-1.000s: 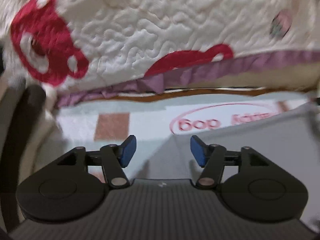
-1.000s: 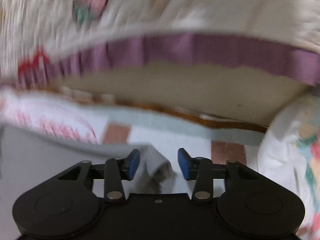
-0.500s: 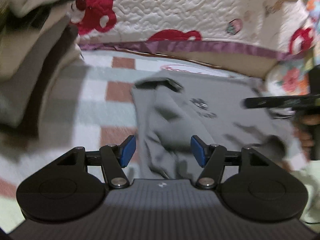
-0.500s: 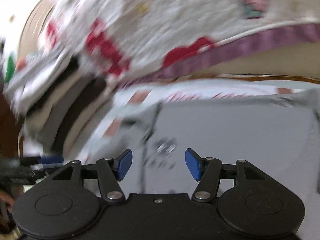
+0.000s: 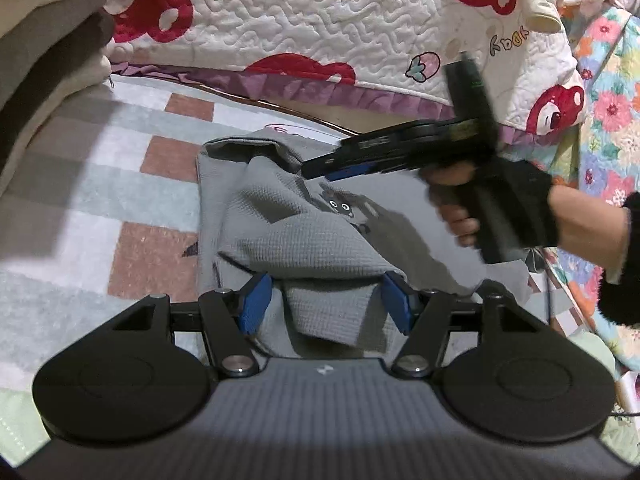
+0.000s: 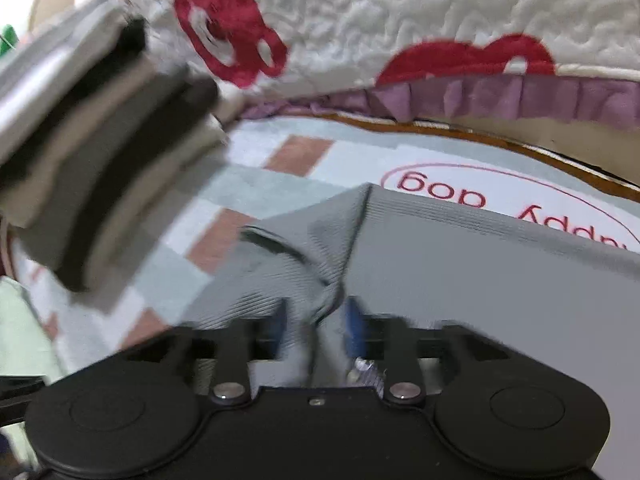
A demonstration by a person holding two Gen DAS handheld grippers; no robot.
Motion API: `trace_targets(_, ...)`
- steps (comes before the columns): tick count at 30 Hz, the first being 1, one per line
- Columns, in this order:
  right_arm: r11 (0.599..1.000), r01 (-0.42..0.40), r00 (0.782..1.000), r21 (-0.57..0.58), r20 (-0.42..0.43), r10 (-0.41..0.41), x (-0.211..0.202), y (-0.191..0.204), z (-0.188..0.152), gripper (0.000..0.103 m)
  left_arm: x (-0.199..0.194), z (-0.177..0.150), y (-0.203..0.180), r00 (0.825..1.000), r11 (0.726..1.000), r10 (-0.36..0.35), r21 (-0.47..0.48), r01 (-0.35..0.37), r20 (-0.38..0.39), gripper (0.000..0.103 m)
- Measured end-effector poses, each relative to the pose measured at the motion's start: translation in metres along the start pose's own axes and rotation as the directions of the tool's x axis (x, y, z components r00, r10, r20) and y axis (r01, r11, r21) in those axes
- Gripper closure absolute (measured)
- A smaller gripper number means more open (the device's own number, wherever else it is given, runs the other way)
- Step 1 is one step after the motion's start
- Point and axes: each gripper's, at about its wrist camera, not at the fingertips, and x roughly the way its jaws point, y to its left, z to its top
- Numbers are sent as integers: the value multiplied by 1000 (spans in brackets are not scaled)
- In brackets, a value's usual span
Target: Fold clothes
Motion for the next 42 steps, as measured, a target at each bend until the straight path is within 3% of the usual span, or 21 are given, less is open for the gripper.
trace_targets(2, 999, -4, 1000, 41, -22, 5, 17, -6, 4, 49, 2, -1, 0, 1000, 1000, 0, 10, 0, 1, 43)
trace_targets(3, 997, -40, 999, 67, -15, 41, 22, -9, 6, 54, 3, -2, 0, 1000, 1000, 1, 18, -1, 2, 43)
trace_targets(4, 992, -83, 997, 91, 2, 84, 25, -10, 9, 62, 3, -4, 1, 1000, 1000, 5, 27, -5, 3, 42)
trace_targets(5, 986, -121, 993, 117, 2, 121, 29, -10, 14, 86, 3, -7, 2, 1000, 999, 11, 38, -11, 2, 41)
trace_targets(6, 977, -155, 988, 144, -3, 158, 33, -10, 19, 93, 2, -9, 3, 1000, 999, 17, 45, -17, 2, 41)
trace_targets(11, 924, -273, 961, 268, 34, 274, 52, 0, 55, 93, -4, -11, 8, 1000, 999, 16, 36, -17, 14, 41)
trace_targets(13, 914, -278, 959, 296, 29, 282, 66, 5, 66, 93, -5, -12, 9, 1000, 999, 11, 30, -12, 20, 41)
trace_targets(16, 913, -259, 961, 315, -10, 276, 89, 13, 71, 91, -5, -16, 6, 999, 998, 36, 51, -37, 20, 41)
trace_targets(19, 905, -276, 957, 323, 1, 292, 96, 18, 71, 81, -3, -19, 2, 997, 992, 77, 97, -79, 26, 40)
trace_targets(21, 901, -309, 951, 305, 67, 303, 78, 16, 67, 58, 0, -20, 0, 994, 986, 104, 128, -107, 30, 40)
trace_targets(23, 897, -340, 940, 281, 140, 312, 57, 15, 63, 49, 2, -21, -3, 991, 978, 131, 159, -135, 36, 39)
trace_targets(25, 924, -291, 950, 247, 192, 248, 27, 10, 49, 47, 5, -22, -5, 987, 968, 157, 189, -162, 42, 38)
trace_targets(27, 963, -182, 964, 199, 227, 135, -4, 4, 25, 30, 8, -22, -5, 983, 962, 181, 201, -185, 36, 38)
trace_targets(31, 991, -37, 979, 127, 203, 11, -52, -8, -34, 30, 15, -16, -3, 975, 948, 221, 226, -222, 33, 38)
trace_targets(34, 999, -26, 981, 47, 191, 17, -80, -7, -78, 31, 26, -5, 3, 970, 942, 241, 236, -240, 25, 30)
trace_targets(36, 999, -28, 984, -35, 173, 34, -93, 2, -101, 31, 37, 7, 13, 976, 964, 216, 169, -207, -35, 29)
trace_targets(38, 993, -22, 989, -114, 145, 38, -95, 17, -115, 31, 44, 10, 17, 972, 962, 232, 157, -222, -46, 29)
trace_targets(40, 984, -13, 993, -177, 112, 33, -92, 33, -124, 31, 49, 9, 18, 961, 948, 273, 177, -263, -39, 35)
trace_targets(42, 970, 13, 996, -244, 94, 11, -85, 48, -125, 31, 50, 5, 17, 952, 926, 307, 234, -297, -11, 53)
